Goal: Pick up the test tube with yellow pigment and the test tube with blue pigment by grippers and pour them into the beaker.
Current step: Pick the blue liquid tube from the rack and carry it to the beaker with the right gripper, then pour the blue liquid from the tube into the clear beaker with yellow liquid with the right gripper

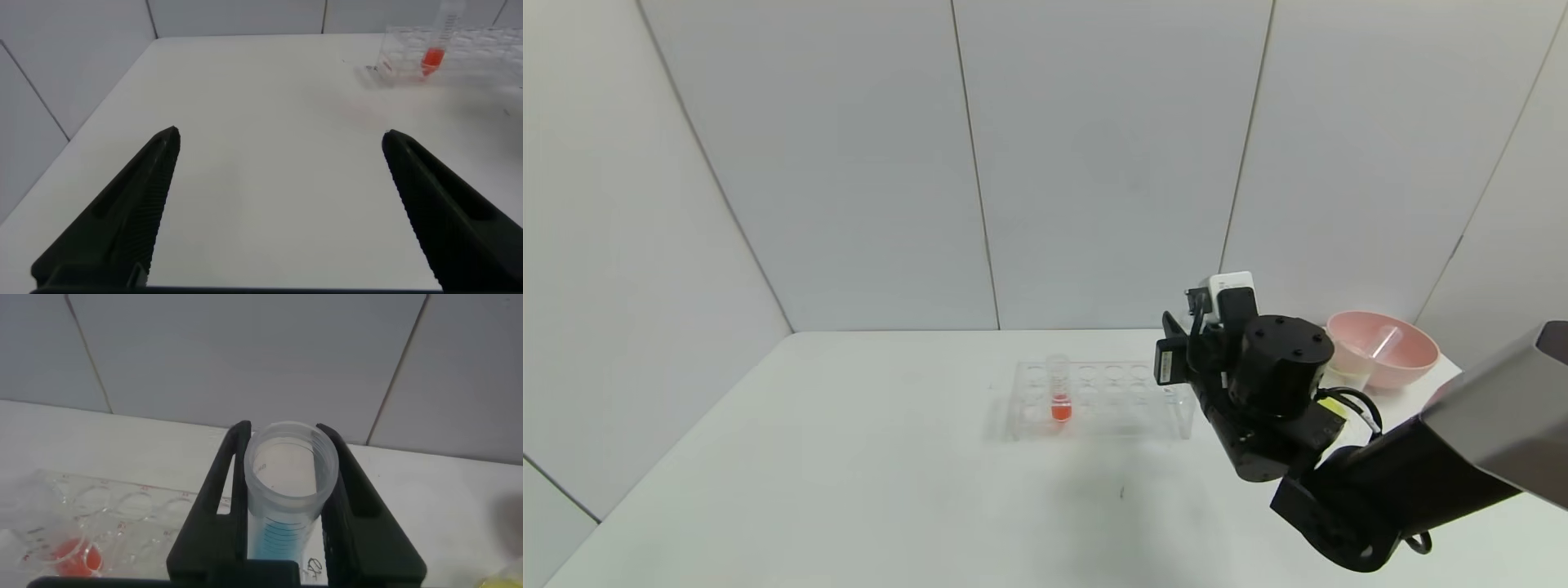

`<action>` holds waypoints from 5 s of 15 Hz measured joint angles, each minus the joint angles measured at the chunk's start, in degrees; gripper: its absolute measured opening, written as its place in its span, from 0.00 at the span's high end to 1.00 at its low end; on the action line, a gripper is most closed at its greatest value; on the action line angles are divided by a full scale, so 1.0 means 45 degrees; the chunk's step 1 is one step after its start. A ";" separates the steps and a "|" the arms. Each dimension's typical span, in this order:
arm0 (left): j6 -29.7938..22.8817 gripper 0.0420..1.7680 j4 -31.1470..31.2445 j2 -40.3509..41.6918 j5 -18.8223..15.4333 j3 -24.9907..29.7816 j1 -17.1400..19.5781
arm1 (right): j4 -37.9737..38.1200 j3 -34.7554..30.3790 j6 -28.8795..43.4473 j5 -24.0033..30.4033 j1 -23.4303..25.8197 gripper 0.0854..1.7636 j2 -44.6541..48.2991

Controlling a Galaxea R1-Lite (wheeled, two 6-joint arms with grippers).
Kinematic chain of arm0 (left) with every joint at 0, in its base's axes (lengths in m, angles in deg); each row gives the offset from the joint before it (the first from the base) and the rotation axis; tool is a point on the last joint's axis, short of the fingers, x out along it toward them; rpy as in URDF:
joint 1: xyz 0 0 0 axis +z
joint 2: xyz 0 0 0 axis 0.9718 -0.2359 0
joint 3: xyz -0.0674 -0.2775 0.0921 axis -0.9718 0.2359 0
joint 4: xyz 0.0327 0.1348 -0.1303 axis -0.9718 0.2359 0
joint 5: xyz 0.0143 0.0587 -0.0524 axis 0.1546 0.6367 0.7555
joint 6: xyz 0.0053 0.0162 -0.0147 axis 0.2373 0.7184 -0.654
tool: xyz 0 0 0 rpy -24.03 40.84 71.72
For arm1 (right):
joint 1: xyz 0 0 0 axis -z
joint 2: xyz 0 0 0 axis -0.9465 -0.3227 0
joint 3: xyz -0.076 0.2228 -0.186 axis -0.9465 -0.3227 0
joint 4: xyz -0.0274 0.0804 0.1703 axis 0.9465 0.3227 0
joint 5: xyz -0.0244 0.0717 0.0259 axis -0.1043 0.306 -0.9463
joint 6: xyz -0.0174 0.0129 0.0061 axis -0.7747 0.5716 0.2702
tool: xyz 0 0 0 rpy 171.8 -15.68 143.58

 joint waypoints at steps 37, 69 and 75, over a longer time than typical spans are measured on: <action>0.0005 0.00 0.0000 0.0000 0.0000 0.0000 0.0000 | 2.2249 0.7523 -1.2104 1.4772 1.1348 0.71 0.3944; 0.0000 0.00 0.0000 0.0000 0.0000 0.0000 0.0000 | 2.7169 1.4057 -1.5357 0.6675 0.8948 0.71 0.0152; 0.0005 0.00 0.0000 0.0000 0.0000 0.0000 0.0000 | 2.7163 1.4052 -1.5571 0.5402 0.8360 0.71 -0.0062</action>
